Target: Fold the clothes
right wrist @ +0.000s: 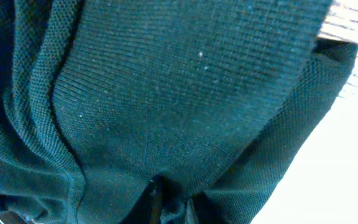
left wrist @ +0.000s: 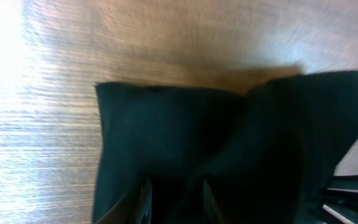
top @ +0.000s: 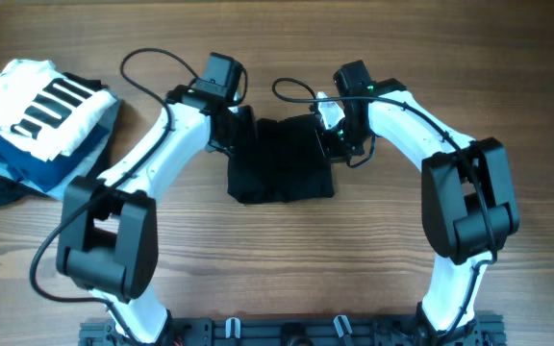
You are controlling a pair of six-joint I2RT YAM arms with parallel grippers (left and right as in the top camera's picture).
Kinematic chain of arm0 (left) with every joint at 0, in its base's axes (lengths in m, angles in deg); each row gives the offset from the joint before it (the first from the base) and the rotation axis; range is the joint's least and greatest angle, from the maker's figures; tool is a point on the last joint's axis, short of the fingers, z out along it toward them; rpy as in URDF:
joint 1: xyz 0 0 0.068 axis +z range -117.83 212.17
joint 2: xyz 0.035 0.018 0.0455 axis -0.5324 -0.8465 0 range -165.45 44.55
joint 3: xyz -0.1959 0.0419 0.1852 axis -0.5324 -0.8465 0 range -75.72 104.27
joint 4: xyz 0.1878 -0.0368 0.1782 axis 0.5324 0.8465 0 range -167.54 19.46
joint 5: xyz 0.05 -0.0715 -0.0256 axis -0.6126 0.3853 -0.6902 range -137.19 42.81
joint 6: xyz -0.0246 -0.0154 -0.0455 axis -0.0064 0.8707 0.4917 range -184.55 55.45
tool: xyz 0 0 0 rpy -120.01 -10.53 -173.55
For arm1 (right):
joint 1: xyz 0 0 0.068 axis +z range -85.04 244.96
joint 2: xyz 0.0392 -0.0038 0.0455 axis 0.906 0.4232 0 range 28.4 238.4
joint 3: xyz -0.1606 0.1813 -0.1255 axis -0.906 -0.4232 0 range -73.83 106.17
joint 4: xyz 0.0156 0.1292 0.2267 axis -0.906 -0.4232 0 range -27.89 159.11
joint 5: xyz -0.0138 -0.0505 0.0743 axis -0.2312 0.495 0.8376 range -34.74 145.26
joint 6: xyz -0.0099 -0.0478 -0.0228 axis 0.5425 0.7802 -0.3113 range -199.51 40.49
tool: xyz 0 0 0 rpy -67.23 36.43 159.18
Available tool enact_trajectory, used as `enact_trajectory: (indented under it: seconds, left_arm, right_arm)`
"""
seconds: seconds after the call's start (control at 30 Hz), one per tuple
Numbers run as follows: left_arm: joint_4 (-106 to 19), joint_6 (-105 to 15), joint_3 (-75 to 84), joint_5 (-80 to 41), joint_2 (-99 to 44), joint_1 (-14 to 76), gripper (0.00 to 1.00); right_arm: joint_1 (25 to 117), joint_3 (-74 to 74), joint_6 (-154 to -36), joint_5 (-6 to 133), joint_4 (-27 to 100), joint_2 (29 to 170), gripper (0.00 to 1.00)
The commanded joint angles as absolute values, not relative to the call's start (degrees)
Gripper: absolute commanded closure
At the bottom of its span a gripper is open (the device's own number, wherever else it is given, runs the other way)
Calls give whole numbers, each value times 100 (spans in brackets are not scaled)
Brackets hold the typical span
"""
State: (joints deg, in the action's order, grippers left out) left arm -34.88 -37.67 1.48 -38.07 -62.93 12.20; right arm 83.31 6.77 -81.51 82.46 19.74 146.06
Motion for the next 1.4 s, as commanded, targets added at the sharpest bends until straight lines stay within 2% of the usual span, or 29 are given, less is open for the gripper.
enact_trajectory:
  seconds: [0.0, 0.1, 0.2, 0.4, 0.47, 0.63, 0.73, 0.83, 0.97, 1.0, 1.03, 1.07, 1.1, 1.2, 1.37]
  left_arm:
    - [-3259, -3859, 98, -3980, -6700, 1170, 73]
    - [-3197, -3857, 98, -3980, -6881, 1165, 74]
    - [-3204, -3859, 98, -3982, -6925, 1165, 74]
    - [-3023, -3859, 98, -3982, -6927, 1165, 75]
    - [-2942, -3859, 98, -3982, -6927, 1165, 75]
    - [-3038, -3811, -179, -3980, -6927, 1163, 87]
    - [-3007, -3702, -439, -3846, -6925, 1137, 89]
    - [-2900, -3684, -442, -3448, -6831, 1126, 91]
    - [-2754, -3273, -442, -3385, -5937, 1128, 81]
    - [-2802, -3273, -442, -3571, -5710, 1128, 74]
    - [-2937, -3276, -442, -3901, -5465, 1128, 34]
    - [-3127, -3278, -442, -4272, -5273, 1128, 23]
    - [-3377, -3332, -442, -4603, -5146, 1130, 23]
    - [-4004, -3728, -444, -4683, -5146, 1132, 25]
    - [-3965, -3713, -446, -4498, -5708, 1128, 25]
  right_arm:
    - [8333, 601, -8121, 8360, 1906, 14530, 89]
    - [8261, 601, -8121, 8360, 1895, 14298, 89]
    - [8250, 599, -8158, 8237, 1791, 14239, 96]
    - [8228, 599, -9043, 6731, 1487, 14239, 96]
    - [8228, 599, -9668, 5975, 1312, 14250, 96]
    - [8228, 596, -9933, 5455, 1308, 14257, 96]
    - [8228, 599, -9699, 5628, 1356, 14254, 96]
    - [8228, 620, -9091, 6690, 1406, 14156, 93]
    - [8209, 880, -8993, 7064, 1439, 13590, 83]
    - [8209, 902, -8932, 7193, 1452, 13443, 73]
    - [8209, 902, -8737, 7472, 1480, 13325, 60]
    - [8215, 902, -8601, 7687, 1480, 13288, 55]
    - [8219, 898, -8527, 7805, 1419, 13290, 52]
    - [8224, 684, -8523, 7763, 1351, 13417, 51]
    - [8224, 4, -8398, 7811, 1561, 13675, 52]
